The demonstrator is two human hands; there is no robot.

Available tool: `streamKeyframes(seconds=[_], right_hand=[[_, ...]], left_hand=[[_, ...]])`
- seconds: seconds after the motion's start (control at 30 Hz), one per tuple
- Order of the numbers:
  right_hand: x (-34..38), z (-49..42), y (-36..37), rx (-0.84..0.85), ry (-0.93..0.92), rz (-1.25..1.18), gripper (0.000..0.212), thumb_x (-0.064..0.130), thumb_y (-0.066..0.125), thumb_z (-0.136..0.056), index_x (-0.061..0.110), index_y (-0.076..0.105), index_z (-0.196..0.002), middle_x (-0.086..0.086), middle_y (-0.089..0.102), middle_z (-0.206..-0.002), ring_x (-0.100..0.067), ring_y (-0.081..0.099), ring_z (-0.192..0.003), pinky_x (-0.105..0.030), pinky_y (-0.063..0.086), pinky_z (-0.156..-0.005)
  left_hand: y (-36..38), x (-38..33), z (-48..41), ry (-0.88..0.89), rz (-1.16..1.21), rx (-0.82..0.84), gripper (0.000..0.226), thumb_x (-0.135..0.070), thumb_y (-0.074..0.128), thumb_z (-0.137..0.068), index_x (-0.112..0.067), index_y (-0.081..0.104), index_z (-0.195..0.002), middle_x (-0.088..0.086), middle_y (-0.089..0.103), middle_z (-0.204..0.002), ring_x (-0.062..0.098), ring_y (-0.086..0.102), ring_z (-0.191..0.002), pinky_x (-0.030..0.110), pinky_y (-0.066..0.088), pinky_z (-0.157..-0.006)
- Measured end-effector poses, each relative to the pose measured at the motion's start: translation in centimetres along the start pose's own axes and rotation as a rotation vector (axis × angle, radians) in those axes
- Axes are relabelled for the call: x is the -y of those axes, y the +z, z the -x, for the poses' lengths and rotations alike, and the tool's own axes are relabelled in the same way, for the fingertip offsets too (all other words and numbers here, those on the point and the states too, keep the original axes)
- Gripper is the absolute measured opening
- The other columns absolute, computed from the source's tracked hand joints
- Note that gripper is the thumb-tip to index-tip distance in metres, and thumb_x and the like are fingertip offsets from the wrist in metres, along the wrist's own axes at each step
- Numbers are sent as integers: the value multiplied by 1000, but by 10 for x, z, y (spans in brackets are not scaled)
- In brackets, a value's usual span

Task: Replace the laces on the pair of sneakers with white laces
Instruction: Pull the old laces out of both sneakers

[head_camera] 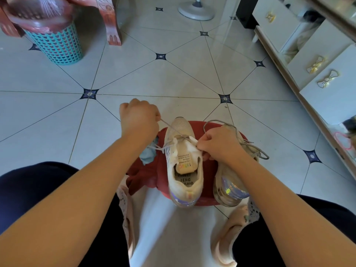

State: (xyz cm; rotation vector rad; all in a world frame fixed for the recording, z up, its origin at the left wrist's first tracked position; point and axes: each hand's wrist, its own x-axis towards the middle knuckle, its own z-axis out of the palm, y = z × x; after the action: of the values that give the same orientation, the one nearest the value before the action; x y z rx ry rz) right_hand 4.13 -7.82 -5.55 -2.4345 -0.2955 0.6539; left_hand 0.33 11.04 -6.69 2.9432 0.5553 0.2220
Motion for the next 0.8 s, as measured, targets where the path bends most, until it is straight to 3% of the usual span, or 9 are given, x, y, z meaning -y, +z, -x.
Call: streamKeyframes(seconds=[0.2, 0.3, 0.37, 0.43, 0.5, 0.63, 0.7, 0.8], right_hand=[[2, 1, 3, -9, -93, 94, 17, 14, 55, -76, 7, 70, -72, 1, 66, -54, -13, 66, -63, -33, 55, -71], [2, -1, 5, -18, -106, 104, 19, 14, 54, -76, 8, 69, -67, 2, 65, -52, -9, 62, -56, -30, 53, -68], [0, -3, 6, -40, -97, 107, 20, 14, 53, -76, 8, 68, -64, 3, 63, -50, -6, 58, -52, -27, 51, -63], [-2, -4, 9, -66, -89, 130, 22, 17, 53, -77, 8, 65, -61, 2, 63, -50, -6, 54, -50, -22, 46, -55], [-3, -4, 13, -105, -113, 198, 25, 22, 54, -79, 6, 66, -65, -4, 66, -58, -10, 52, -53, -22, 38, -50], [-3, -5, 17, -162, -173, 279, 32, 36, 54, -87, 10, 67, -72, -3, 63, -64, -14, 53, -61, -22, 32, -49], [-3, -5, 16, -161, -160, 287, 33, 31, 53, -87, 7, 65, -68, -7, 60, -63, -14, 48, -58, -23, 31, -47], [-2, -5, 13, -133, -130, 255, 35, 24, 54, -85, 6, 58, -56, -6, 52, -58, -16, 44, -55, -26, 31, -47]], left_hand=[[-1, -29, 7, 368, 171, 111, 28, -29, 59, -85, -29, 62, -112, -6, 63, -112, 20, 46, -113, 36, 28, -92], [11, -42, 15, 518, 72, 192, 20, -30, 59, -85, -23, 62, -103, -6, 61, -90, 19, 49, -101, 31, 17, -84], [13, -45, 12, 541, -27, 181, 11, -30, 58, -86, -20, 60, -84, -8, 49, -69, 18, 48, -90, 31, 17, -79], [15, -47, 10, 573, -126, 132, 25, -27, 57, -86, -22, 45, -64, -10, 33, -59, 16, 39, -79, 30, 18, -76], [15, -49, 11, 581, -110, 111, 30, -24, 54, -85, -23, 37, -60, -9, 28, -59, 15, 33, -76, 29, 17, -75], [17, -46, 14, 503, 21, 144, 3, -20, 53, -82, -20, 55, -80, -7, 42, -71, 19, 44, -86, 30, 24, -79], [18, -44, 15, 406, 85, 165, 9, -20, 52, -85, -19, 60, -84, -6, 48, -75, 19, 46, -87, 32, 28, -82], [15, -37, 11, 231, 278, 283, 16, -17, 52, -88, -24, 54, -74, -13, 46, -67, 15, 50, -82, 29, 32, -76]])
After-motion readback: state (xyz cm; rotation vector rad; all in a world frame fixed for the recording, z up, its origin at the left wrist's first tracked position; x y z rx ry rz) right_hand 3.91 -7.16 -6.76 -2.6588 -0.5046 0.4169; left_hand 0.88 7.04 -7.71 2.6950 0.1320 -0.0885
